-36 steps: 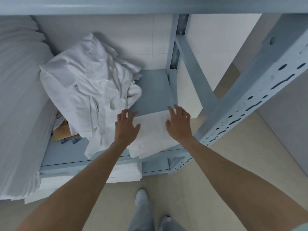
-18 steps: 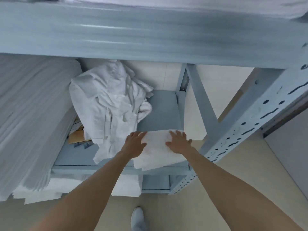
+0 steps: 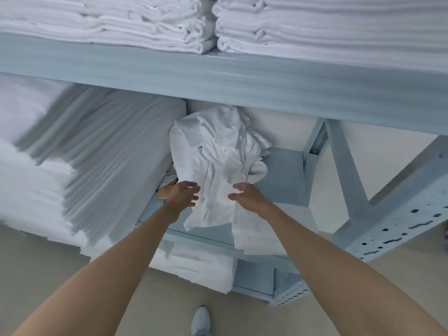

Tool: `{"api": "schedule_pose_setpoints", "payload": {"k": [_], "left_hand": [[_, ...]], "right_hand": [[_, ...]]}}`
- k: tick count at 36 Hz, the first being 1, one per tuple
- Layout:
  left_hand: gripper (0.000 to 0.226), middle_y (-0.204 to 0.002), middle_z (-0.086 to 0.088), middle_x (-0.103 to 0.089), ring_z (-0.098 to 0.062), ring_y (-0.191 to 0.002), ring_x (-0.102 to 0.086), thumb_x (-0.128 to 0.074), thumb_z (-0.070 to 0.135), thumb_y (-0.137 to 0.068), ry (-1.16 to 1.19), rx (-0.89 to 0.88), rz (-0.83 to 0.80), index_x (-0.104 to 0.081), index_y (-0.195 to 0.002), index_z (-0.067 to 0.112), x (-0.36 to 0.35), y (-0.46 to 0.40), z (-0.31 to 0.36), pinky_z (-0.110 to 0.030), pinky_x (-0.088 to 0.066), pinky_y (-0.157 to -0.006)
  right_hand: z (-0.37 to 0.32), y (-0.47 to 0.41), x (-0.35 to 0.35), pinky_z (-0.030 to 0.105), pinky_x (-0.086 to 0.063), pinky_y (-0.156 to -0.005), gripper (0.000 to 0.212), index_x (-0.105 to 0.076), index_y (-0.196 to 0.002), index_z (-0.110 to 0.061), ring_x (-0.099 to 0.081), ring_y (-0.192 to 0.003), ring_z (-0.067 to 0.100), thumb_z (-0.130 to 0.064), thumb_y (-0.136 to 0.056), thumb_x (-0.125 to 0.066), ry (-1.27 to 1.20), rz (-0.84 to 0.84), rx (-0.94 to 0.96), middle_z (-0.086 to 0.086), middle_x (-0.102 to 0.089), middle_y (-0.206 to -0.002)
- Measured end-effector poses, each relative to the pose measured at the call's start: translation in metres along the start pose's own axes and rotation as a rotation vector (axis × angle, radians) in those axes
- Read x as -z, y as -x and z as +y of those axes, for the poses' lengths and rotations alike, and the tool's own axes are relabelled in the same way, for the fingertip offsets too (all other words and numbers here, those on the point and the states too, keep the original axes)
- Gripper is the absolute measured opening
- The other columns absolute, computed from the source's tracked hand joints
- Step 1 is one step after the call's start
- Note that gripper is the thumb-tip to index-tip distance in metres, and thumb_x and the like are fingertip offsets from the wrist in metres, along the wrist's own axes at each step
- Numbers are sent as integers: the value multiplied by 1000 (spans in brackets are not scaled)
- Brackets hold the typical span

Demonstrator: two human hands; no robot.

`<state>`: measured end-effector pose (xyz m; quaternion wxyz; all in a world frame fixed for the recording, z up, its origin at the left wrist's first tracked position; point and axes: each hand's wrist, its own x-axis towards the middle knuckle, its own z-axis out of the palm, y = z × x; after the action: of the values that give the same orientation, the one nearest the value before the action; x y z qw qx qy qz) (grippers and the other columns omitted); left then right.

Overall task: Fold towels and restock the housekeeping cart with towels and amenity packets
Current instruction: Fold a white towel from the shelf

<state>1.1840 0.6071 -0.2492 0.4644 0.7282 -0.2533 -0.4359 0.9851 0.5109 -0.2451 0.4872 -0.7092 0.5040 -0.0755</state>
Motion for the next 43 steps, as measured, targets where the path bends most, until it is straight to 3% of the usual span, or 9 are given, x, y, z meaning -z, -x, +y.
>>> {"api": "schedule_pose_setpoints", "payload": {"k": [4, 13, 18, 25, 28, 32, 36, 40, 43], "left_hand": [[22, -78, -3, -65, -17, -69, -59, -60, 4, -96, -8, 53, 14, -65, -117, 2, 14, -29, -13, -29, -54, -63], [29, -96, -6, -64, -20, -87, -56, -62, 8, -95, -26, 55, -198, -64, -122, 18, 10, -110, -4, -33, -48, -81], [30, -110, -9, -64, -21, -99, -56, -68, 12, -91, -55, 10, -263, -66, -120, 18, 0, -144, -20, -28, -48, -76], [32, -120, -16, -67, -24, -94, -60, -69, 9, -89, -256, -35, -276, -68, -121, 9, -7, -160, -59, -18, -44, -71], [33, -119, -11, -66, -12, -84, -56, -69, 7, -89, -295, -10, -290, -67, -122, 8, -9, -159, -65, -12, -41, -60], [32, -119, -17, -64, -26, -94, -59, -68, 8, -90, -271, 17, -288, -65, -122, 4, -10, -156, -58, -23, -46, -72], [40, -101, -11, -61, -26, -87, -58, -64, 27, -97, -68, 103, -296, -59, -127, 0, -8, -144, -40, -39, -53, -78], [57, -121, -16, -59, -38, -108, -62, -54, 58, -95, 224, 248, -374, -52, -127, 11, -3, -123, -17, -52, -58, -79], [48, -106, -12, -65, -25, -102, -69, -46, 59, -99, 509, 290, -521, -59, -117, 17, -4, -101, 0, -43, -56, -86]], "right_hand": [[-6, -22, -20, 28, -44, -95, 62, -41, -147, -14, -55, -116, 20, -26, -91, -67, 58, -15, -42, 10, -50, -142], [-13, -113, -41, 39, -53, -92, 57, -48, -138, -14, -57, -99, 26, -13, -86, -71, 103, 125, -84, 13, -51, -122], [5, -158, -59, 42, -54, -93, 56, -53, -138, -16, -58, -110, 30, -10, -86, -73, 129, 137, -111, 16, -26, -150], [30, -169, -92, 36, -39, -108, 63, -27, -153, -16, -39, -139, 34, -19, -98, -56, 359, 203, -155, 15, -1, -162], [30, -162, -94, 33, -34, -111, 52, -36, -150, -13, -38, -140, 31, -14, -99, -49, 332, 317, -139, 12, -19, -161], [15, -149, -83, 28, -43, -98, 27, -69, -120, -6, -60, -118, 26, -14, -100, -52, 228, 574, -4, 10, -66, -126], [-11, -126, -77, 30, -49, -93, 24, -70, -113, -9, -66, -105, 22, -14, -101, -50, 213, 662, 142, 6, -70, -114], [-52, -88, -83, 28, -50, -73, 26, -57, -120, -13, -60, -70, 15, -6, -96, -49, 197, 648, 372, 4, -67, -85], [-84, -51, -91, 33, -48, -79, 28, -61, -113, -8, -59, -73, 23, -4, -88, -48, 312, 586, 567, 11, -69, -84]]}}
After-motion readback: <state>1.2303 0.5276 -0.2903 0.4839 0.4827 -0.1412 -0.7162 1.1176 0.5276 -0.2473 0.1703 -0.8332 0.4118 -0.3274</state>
